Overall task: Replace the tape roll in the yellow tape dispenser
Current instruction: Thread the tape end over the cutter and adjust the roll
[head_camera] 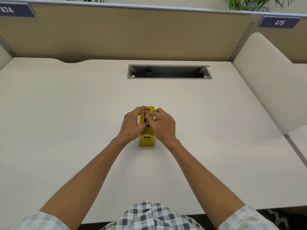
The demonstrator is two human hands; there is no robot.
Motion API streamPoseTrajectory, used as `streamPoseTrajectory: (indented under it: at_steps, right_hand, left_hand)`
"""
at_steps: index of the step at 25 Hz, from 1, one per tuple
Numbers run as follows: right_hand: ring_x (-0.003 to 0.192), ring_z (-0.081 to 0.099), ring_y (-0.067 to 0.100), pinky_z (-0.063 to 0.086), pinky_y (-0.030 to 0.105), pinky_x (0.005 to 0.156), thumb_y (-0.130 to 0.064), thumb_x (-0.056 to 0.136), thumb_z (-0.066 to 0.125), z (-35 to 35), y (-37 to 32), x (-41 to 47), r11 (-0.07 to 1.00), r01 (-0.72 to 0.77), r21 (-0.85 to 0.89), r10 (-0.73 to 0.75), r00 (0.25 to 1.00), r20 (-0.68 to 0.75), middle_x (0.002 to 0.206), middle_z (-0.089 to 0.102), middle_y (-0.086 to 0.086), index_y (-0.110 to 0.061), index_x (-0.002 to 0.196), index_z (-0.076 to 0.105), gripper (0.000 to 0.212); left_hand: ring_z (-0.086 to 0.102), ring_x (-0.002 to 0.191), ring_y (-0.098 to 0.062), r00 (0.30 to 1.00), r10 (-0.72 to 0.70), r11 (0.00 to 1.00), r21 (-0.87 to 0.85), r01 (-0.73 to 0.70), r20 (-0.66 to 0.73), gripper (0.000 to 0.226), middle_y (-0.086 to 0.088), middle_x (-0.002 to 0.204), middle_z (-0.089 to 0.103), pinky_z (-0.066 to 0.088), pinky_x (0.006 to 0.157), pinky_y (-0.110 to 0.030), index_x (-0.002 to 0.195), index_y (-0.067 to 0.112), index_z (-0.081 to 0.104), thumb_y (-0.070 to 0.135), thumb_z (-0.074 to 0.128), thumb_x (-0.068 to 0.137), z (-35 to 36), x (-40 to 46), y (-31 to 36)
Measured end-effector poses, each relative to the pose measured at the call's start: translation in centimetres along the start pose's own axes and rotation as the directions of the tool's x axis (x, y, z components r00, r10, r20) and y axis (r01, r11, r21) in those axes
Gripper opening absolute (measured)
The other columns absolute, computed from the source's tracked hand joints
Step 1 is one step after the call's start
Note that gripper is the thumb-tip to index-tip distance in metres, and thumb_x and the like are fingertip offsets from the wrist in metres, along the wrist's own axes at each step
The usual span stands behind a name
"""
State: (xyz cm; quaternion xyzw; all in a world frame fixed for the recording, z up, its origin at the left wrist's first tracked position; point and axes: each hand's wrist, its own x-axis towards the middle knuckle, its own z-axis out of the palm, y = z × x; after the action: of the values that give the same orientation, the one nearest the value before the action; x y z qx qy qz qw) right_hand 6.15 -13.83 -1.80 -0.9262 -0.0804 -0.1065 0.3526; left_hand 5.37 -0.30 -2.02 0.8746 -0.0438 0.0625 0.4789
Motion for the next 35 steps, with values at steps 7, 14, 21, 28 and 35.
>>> streamPoseTrajectory:
  at_steps: [7,14,21,28,35]
  right_hand:
    - [0.072,0.061,0.025,0.049,0.038,0.066,-0.024,0.093,0.058,-0.48,-0.28,-0.27,0.985,0.126,-0.114,-0.122,0.991,0.048,0.102,0.066,-0.002,-0.019,0.098,0.074,0.017]
    - [0.069,0.061,0.027,0.047,0.04,0.066,-0.021,0.092,0.057,-0.77,-0.79,-0.09,0.969,0.166,-0.183,-0.165,0.986,0.018,0.097,0.068,0.003,-0.015,0.09,0.075,0.019]
    - [0.071,0.061,0.03,0.04,0.038,0.06,-0.011,0.091,0.053,-0.58,-0.8,0.42,0.91,0.261,-0.324,-0.257,0.965,0.056,0.09,0.067,0.007,-0.01,0.086,0.072,0.02]
    - [0.075,0.06,0.027,0.043,0.037,0.064,-0.016,0.094,0.048,-0.47,-0.85,-0.12,0.912,0.223,-0.345,-0.216,0.974,0.059,0.093,0.065,0.005,-0.012,0.095,0.068,0.021]
    - [0.078,0.06,0.027,0.042,0.037,0.065,-0.015,0.096,0.05,-0.39,-0.68,0.08,0.919,0.23,-0.321,-0.217,0.973,0.077,0.094,0.065,0.006,-0.011,0.099,0.068,0.019]
  left_hand:
    - [0.059,0.116,-0.016,0.999,0.025,0.999,0.04,-0.026,0.037,0.05,0.0,0.122,0.065,0.047,0.101,-0.041,0.126,0.015,0.057,0.007,0.07,0.079,-0.38,0.37,0.14]
    - [0.059,0.109,-0.02,0.996,0.062,0.995,0.07,-0.066,0.063,0.036,-0.001,0.117,0.063,0.049,0.095,-0.047,0.113,0.016,0.067,0.005,0.066,0.078,-0.47,0.36,0.25]
    - [0.061,0.1,-0.021,0.994,0.089,0.992,0.087,-0.094,0.065,0.033,-0.001,0.111,0.065,0.049,0.091,-0.047,0.108,0.017,0.069,0.007,0.068,0.076,-0.54,0.41,0.46]
    - [0.058,0.11,-0.02,0.996,0.07,0.992,0.099,-0.076,0.063,0.033,0.001,0.114,0.065,0.045,0.098,-0.05,0.109,0.02,0.068,0.009,0.067,0.078,-0.46,0.39,0.28]
    - [0.058,0.111,-0.021,0.995,0.068,0.99,0.117,-0.076,0.07,0.032,0.0,0.115,0.065,0.045,0.098,-0.05,0.109,0.019,0.069,0.011,0.07,0.078,-0.48,0.49,0.41]
